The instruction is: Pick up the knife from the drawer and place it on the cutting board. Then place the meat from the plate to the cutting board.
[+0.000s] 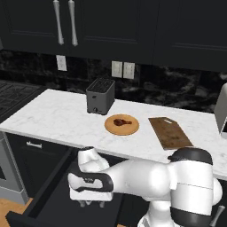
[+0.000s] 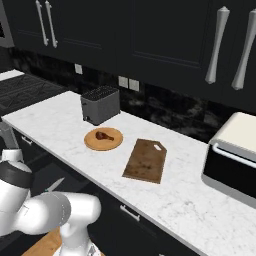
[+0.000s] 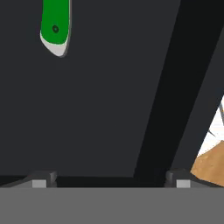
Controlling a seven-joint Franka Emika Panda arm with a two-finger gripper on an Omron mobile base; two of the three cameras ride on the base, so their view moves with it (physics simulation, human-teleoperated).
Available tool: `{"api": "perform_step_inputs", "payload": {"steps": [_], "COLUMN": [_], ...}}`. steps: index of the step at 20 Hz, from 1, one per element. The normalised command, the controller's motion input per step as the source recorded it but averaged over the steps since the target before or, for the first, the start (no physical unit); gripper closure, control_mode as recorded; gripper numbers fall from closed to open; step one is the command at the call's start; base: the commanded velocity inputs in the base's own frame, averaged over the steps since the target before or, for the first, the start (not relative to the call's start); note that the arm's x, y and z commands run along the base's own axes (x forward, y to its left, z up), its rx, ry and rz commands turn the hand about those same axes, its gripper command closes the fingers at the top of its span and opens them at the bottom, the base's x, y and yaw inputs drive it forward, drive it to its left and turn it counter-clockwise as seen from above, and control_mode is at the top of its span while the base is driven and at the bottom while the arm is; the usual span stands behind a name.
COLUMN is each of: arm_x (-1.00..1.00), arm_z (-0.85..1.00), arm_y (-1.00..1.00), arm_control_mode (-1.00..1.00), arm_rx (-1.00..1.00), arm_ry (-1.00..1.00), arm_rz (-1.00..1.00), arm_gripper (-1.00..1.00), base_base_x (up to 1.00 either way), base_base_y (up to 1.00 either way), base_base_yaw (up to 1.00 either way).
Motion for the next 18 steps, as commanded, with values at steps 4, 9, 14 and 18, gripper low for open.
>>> {"api": "perform_step_inputs", "payload": {"steps": [4,9,14,18], "arm_x": [0.49,0.56,0.45,0.38], "arm_z": [-0.15,-0.02,-0.01,-0.18], "arm_y": [-0.29,0.0,0.0,0.03], "arm_control_mode": [-1.0,-1.0,-1.0,-1.0], "arm_rx": [0.0,0.0,0.0,0.0], "arm_ry": [-0.07,-0.24,-0.13,0.0], "arm_rz": [0.09,0.04,0.01,0.0], "arm_gripper": [-1.0,-1.0,-1.0,-1.0], "base_base_x": [0.0,0.0,0.0,0.0], "base_base_y": [0.0,0.0,0.0,0.0], "base_base_yaw": [0.0,0.0,0.0,0.0]}}
